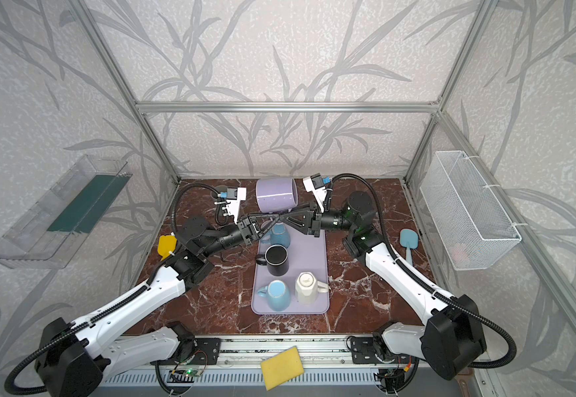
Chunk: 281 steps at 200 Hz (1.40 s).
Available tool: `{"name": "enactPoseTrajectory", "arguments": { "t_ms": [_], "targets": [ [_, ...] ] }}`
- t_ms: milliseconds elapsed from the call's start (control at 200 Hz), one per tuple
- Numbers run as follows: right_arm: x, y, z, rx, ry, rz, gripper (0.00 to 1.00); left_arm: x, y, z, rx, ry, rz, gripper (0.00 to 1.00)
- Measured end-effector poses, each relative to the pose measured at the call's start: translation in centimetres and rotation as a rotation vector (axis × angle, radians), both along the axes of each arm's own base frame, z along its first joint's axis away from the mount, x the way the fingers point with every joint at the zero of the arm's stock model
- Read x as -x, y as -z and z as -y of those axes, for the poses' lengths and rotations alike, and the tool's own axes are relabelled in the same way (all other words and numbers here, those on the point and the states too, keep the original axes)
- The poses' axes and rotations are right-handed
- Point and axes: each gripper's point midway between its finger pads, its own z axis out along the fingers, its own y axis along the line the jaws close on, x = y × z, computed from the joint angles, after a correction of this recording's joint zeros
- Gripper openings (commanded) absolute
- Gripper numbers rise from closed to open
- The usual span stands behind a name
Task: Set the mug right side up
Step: 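Hold the lavender mug with the right gripper while the left gripper grasps its rim, then open the right gripper and pull the lavender mug away with the left gripper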
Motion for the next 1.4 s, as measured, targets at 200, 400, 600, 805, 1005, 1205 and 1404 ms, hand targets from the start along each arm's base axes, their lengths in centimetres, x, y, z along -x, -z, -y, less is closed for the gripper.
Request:
{"name": "enactPoseTrajectory", "arguments": {
  "t_ms": [200,400,600,805,1005,1205,1404],
  "targets": [
    [-0.3,0.4,0.0,0.012,0.016,-0.001,0.47,-0.1,0.2,0.0,-0.001,-0.007,-0.005,0.00],
    [-0.6,1.3,0.0,0.035,0.035,-0.017,0.49,-0.2,0.2,-0.1,-0.002,-0.010,-0.005,0.00],
    [-0.9,3.0,0.3,0.057,0.063,-0.044,0.49,-0.3,0.5,-0.3,-0.014,-0.028,-0.016,0.00],
    [-1.0,4.0,1.8,0.067,0.123,-0.069,0.45,-0.6,0.9,-0.4,-0.024,-0.048,-0.023,0.00],
    [-1.3,4.0,3.7,0.069,0.196,-0.077,0.43,-1.2,2.0,-0.7,-0.053,-0.073,-0.047,0.00],
    [-1.6,4.9,5.2,0.078,0.241,-0.100,0.42,-2.8,3.9,-1.4,-0.089,-0.116,-0.088,0.00],
    [-1.7,5.6,5.4,0.089,0.250,-0.124,0.42,-5.3,6.2,-2.8,-0.131,-0.181,-0.153,0.00]
  ]
}}
